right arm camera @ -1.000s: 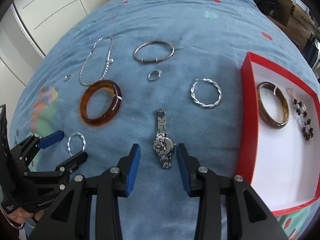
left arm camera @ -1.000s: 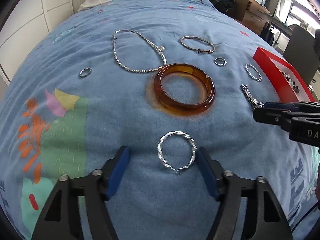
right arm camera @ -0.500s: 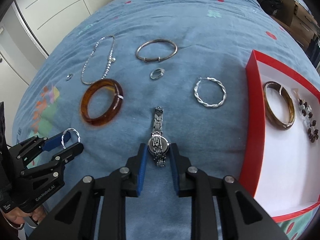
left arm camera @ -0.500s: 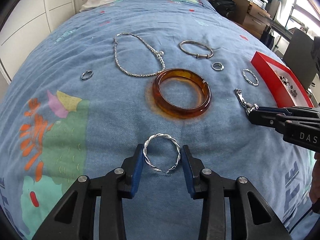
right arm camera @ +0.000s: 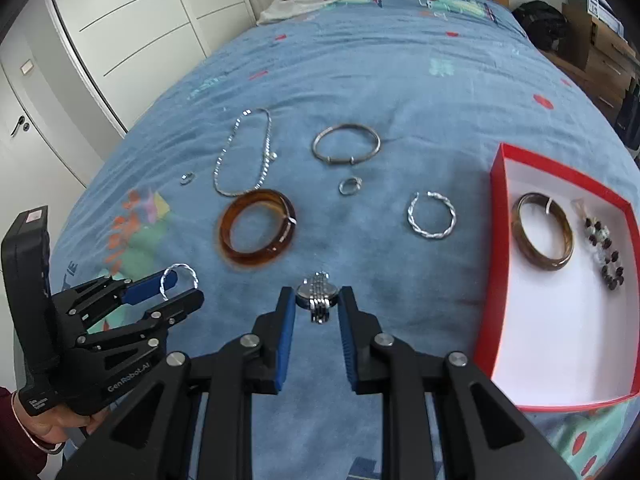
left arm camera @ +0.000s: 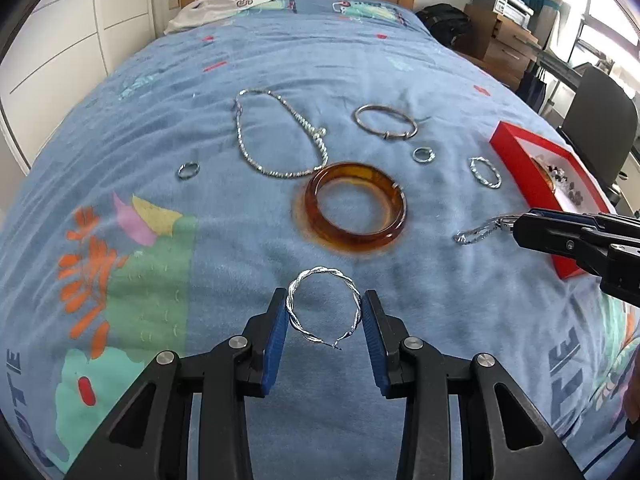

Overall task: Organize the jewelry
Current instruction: 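Grasp the twisted silver hoop with left tool while right tool grasps the wristwatch, then carry hoop and wristwatch into the red box and open both tools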

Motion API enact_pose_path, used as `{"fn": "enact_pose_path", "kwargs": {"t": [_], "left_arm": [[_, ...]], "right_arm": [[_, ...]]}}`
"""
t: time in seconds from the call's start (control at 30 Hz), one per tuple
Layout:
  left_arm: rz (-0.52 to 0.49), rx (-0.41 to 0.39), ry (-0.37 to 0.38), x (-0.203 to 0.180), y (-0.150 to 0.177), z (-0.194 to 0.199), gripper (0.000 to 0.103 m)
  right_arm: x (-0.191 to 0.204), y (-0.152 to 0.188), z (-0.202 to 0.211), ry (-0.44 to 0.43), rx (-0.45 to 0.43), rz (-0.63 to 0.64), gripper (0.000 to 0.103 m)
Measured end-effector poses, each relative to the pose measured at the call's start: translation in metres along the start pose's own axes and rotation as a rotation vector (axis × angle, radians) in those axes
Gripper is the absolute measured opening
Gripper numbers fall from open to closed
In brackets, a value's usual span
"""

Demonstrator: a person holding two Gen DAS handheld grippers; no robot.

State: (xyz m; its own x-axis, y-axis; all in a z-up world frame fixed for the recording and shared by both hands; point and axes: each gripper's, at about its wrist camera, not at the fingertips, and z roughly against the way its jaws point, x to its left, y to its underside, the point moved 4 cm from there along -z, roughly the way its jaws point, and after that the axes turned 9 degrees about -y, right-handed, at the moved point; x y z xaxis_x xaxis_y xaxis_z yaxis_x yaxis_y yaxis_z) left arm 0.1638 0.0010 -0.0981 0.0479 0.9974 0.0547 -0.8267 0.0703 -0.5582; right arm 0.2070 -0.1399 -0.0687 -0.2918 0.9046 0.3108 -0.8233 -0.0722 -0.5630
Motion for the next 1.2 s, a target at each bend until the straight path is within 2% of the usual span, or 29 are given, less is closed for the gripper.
{"fn": "enact_pose_path", "kwargs": {"t": [0.1, 0.13, 0.17, 0.33, 0.5, 0.63, 0.73, 0.8, 0.83, 1.03, 1.13, 1.2], "left_arm": [[0.002, -0.013, 0.011, -0.004, -0.005, 0.007, 0.036], [0.006, -0.018, 0.02, -0.005, -0.007, 0.01, 0.036], [0.005, -0.023, 0.022, -0.006, -0.008, 0.013, 0.036], [0.004, -0.049, 0.024, -0.009, -0.014, 0.025, 0.036], [0.0, -0.055, 0.017, -0.007, -0.011, 0.03, 0.036], [0.004, -0.048, 0.02, -0.006, -0.009, 0.027, 0.036], [0.012, -0.042, 0.025, -0.004, -0.007, 0.023, 0.036], [0.018, -0.035, 0.027, -0.002, -0.005, 0.02, 0.036], [0.02, -0.03, 0.026, -0.001, -0.004, 0.017, 0.036], [0.029, 0.0, 0.025, 0.003, 0.0, 0.004, 0.036], [0.028, 0.007, 0.022, 0.003, 0.001, 0.0, 0.036], [0.028, 0.01, 0.022, 0.004, 0.001, -0.001, 0.036]], "right_arm": [[0.004, -0.002, 0.01, -0.002, -0.018, 0.007, 0.019], [0.005, -0.003, 0.013, -0.004, -0.024, 0.009, 0.015], [0.006, -0.004, 0.018, -0.003, -0.031, 0.01, 0.0], [0.009, -0.006, 0.033, 0.008, -0.048, 0.03, 0.0], [0.006, 0.003, 0.029, -0.01, -0.024, 0.008, 0.001], [0.003, 0.014, 0.015, -0.009, 0.008, -0.009, 0.004], [0.0, 0.021, -0.001, 0.01, 0.05, -0.001, 0.013], [-0.004, 0.024, -0.011, 0.02, 0.069, -0.003, 0.035], [-0.006, 0.025, -0.013, 0.021, 0.071, -0.006, 0.037], [-0.017, 0.031, -0.038, 0.012, 0.114, -0.036, 0.039], [-0.016, 0.031, -0.046, -0.005, 0.108, -0.039, 0.039], [-0.015, 0.031, -0.049, -0.009, 0.112, -0.034, 0.035]]}}
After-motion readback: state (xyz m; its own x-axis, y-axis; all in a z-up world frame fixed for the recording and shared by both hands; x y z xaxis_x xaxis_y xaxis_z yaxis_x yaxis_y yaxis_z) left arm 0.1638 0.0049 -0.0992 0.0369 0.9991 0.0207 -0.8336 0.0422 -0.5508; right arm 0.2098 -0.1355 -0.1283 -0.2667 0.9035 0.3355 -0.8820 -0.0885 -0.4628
